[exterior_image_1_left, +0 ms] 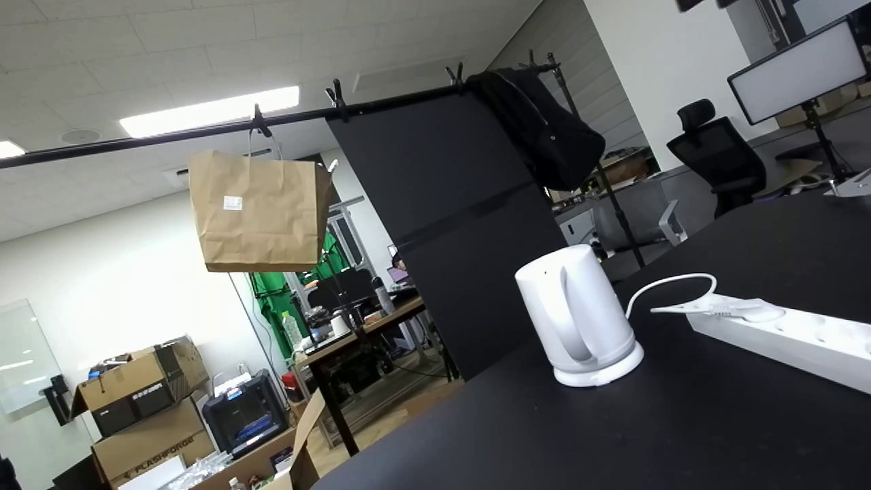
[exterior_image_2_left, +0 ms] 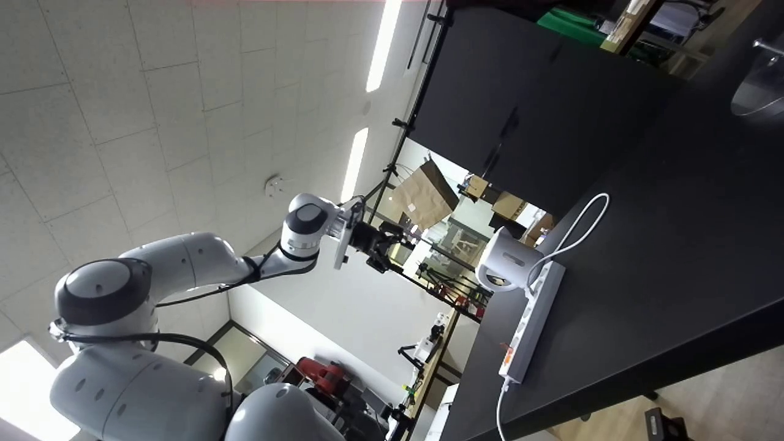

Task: Turn on the kettle

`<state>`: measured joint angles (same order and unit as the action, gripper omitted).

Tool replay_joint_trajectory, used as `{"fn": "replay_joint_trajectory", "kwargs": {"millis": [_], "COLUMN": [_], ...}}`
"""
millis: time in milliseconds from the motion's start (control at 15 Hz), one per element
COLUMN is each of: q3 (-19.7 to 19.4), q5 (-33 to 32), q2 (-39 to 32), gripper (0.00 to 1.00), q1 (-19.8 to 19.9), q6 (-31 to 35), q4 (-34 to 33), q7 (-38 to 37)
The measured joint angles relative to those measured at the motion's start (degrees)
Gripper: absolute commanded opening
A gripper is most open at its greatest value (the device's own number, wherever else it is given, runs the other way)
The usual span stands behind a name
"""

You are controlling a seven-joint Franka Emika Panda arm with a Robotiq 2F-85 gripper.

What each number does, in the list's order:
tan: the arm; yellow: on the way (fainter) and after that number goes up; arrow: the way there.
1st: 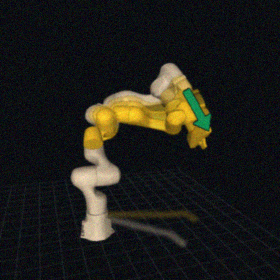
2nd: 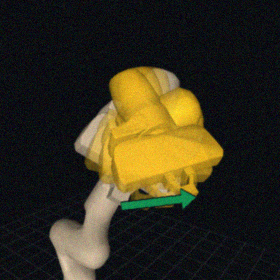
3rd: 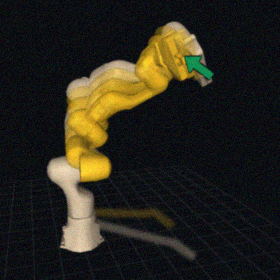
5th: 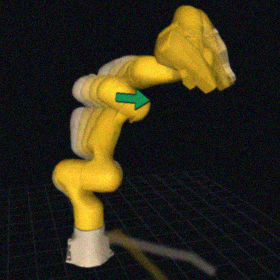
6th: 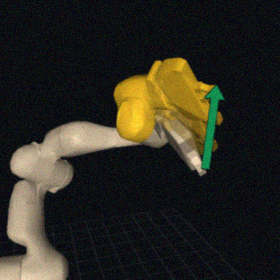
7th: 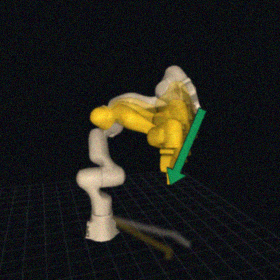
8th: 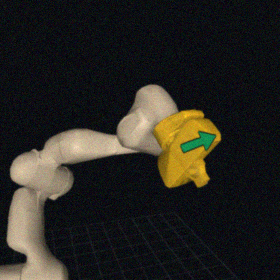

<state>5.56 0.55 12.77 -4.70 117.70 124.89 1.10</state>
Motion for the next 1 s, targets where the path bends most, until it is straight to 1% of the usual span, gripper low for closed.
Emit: {"fn": "replay_joint_trajectory", "kwargs": {"millis": [133, 267, 333, 467, 600, 733, 1000], "q3": [0.2, 0.4, 0.6, 0.7, 0.7, 0.7, 0.7], "q5": [-2.1, -3.8, -4.3, -4.1, -4.1, -4.1, -4.1], "q2": [-5.8, -11.7, -14.5, -19.7, -23.1, -24.2, -24.2], "gripper": [1.0, 1.0, 1.0, 1.0, 1.0, 1.0, 1.0], "q1": [0.0, -0.1, -0.1, -0.5, -0.9, -1.0, -1.0], "q6": [3.7, 4.9, 4.7, 1.7, -0.7, -1.4, -1.7], "q4": [-4.3, -9.6, -12.7, -18.9, -23.4, -24.9, -25.2], "q7": [-1.1, -2.7, -3.4, -3.5, -3.5, -3.5, -3.5]}}
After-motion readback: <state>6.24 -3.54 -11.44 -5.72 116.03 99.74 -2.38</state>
